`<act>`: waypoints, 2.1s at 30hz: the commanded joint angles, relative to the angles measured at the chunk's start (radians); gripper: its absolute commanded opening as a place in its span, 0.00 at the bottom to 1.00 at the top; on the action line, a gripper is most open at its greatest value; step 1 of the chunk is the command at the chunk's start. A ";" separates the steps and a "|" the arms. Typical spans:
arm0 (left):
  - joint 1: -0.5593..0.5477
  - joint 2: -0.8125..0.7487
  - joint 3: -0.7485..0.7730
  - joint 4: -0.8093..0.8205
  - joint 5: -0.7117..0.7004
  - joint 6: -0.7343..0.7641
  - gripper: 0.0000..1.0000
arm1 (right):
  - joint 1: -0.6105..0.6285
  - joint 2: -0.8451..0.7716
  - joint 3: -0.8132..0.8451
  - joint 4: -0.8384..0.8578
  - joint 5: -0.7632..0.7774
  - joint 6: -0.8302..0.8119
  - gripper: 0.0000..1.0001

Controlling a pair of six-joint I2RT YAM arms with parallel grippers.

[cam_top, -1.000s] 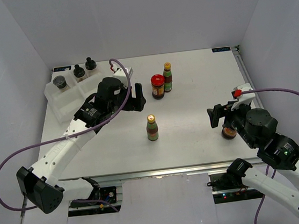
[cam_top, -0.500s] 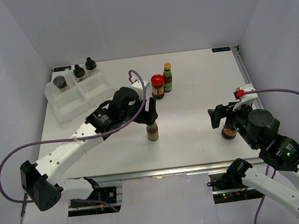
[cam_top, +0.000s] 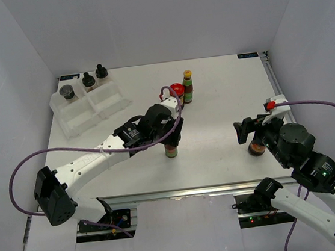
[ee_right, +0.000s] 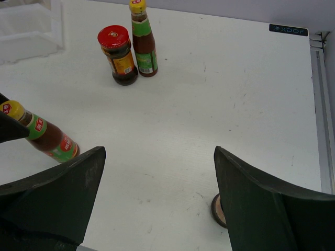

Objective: Organize the condiment bottles

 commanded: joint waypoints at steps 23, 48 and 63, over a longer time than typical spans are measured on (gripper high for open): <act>-0.058 0.113 0.039 0.009 -0.221 -0.053 0.60 | 0.005 -0.029 -0.031 0.046 0.024 -0.008 0.90; -0.019 0.143 0.228 -0.109 -0.408 -0.114 0.00 | 0.005 -0.039 -0.038 0.056 0.026 -0.016 0.90; 0.347 0.177 0.523 -0.061 -0.370 0.035 0.00 | 0.006 -0.059 -0.049 0.078 0.017 -0.023 0.90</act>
